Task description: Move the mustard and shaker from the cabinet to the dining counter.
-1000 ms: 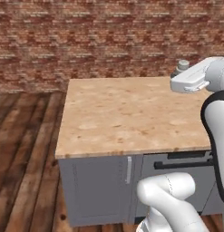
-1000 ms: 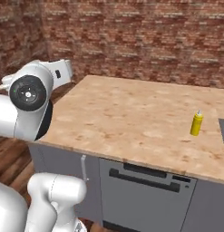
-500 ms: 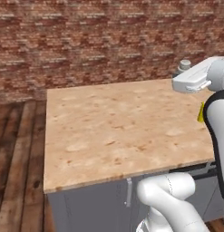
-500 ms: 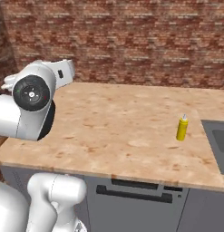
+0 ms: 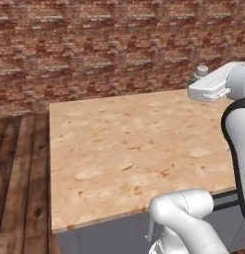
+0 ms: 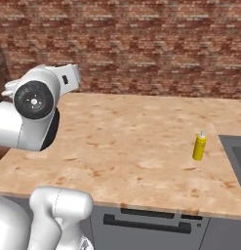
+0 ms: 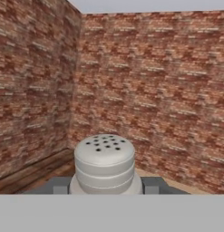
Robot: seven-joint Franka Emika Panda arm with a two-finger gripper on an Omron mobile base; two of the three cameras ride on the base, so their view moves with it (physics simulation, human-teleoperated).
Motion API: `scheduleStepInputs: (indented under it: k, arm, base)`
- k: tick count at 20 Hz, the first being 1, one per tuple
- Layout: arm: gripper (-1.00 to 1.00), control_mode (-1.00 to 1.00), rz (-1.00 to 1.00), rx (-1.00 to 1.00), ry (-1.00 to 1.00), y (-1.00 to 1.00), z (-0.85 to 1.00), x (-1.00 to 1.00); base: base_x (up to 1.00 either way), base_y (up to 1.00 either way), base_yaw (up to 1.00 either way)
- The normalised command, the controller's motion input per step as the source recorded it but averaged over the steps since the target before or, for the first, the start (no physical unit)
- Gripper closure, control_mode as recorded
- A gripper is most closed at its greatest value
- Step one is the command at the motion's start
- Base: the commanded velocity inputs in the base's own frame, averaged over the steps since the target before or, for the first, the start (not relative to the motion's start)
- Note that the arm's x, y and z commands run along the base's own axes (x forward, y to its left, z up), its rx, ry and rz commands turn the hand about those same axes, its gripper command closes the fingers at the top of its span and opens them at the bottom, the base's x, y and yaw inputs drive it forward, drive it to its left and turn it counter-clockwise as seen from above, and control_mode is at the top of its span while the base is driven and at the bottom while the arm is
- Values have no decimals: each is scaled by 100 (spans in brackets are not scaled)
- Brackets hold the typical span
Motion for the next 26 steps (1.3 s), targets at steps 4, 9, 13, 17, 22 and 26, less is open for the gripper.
scheduleStepInputs:
  k: [4, 9, 13, 17, 22, 26]
  arm:
    - [100, 100, 0, 0, 0, 0, 0, 0]
    - [100, 100, 0, 0, 0, 0, 0, 0]
    - [100, 100, 0, 0, 0, 0, 0, 0]
    - [100, -100, 0, 0, 18, 0, -37, 68]
    - [100, -100, 0, 0, 32, 0, -71, 100]
    - [100, -100, 0, 0, 25, -3, -73, 99]
  base:
    - [28, 1, -2]
    - [1, 0, 0]
    - [4, -1, 0]
    - [0, 0, 0]
    - [0, 0, 0]
    - [0, 0, 0]
